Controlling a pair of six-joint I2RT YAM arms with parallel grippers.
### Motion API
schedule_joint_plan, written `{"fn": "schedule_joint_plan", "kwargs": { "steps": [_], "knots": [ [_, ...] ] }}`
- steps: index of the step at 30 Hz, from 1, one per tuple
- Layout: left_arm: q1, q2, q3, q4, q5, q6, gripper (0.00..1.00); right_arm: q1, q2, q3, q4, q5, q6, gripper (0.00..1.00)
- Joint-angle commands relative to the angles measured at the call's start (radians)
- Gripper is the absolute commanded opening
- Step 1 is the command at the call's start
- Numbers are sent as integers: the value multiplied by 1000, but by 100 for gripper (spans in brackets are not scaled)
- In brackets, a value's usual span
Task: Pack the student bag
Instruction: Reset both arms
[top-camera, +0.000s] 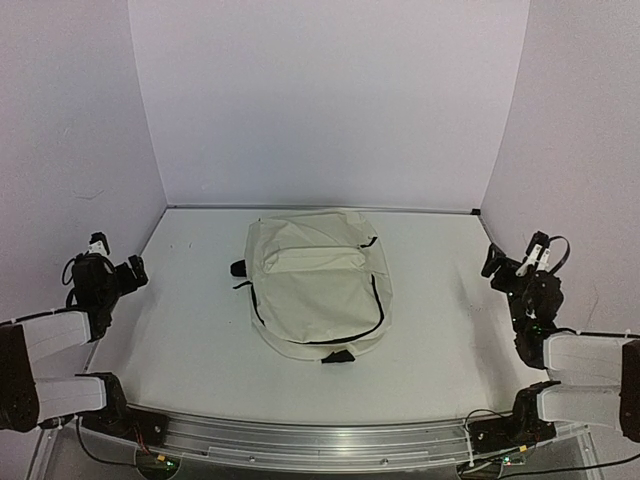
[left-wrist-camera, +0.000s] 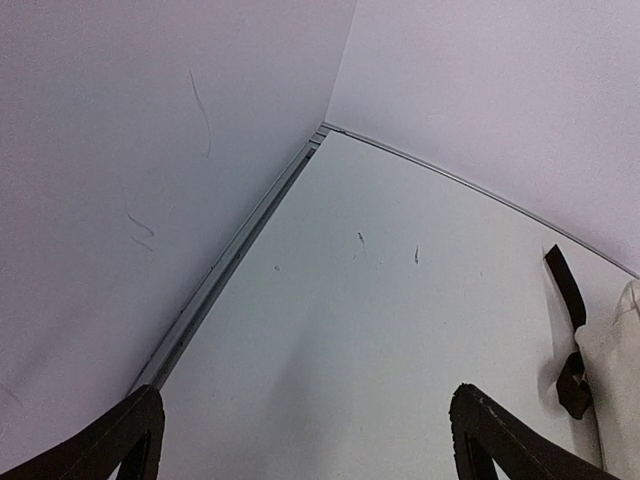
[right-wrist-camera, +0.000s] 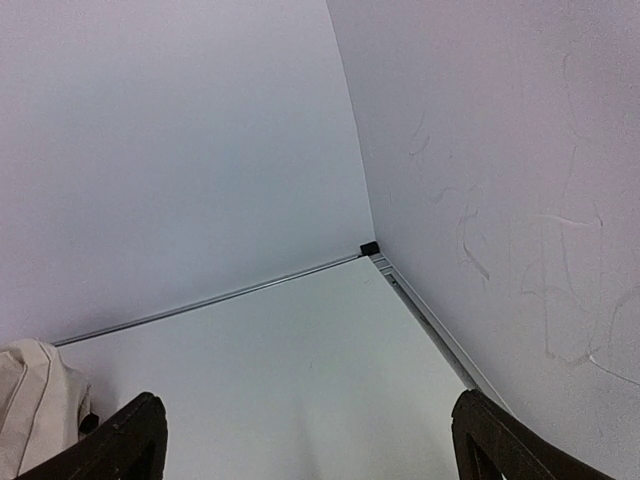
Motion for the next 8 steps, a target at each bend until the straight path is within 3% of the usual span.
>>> {"fn": "schedule_joint_plan", "kwargs": {
  "steps": [1,8],
  "knots": [
    [1,20,19,62,-22,6,100,4,7,8,116,26,-20,98],
    [1,22,19,62,-20,0,100,4,4,7,116,23,-18,98]
  ]
}}
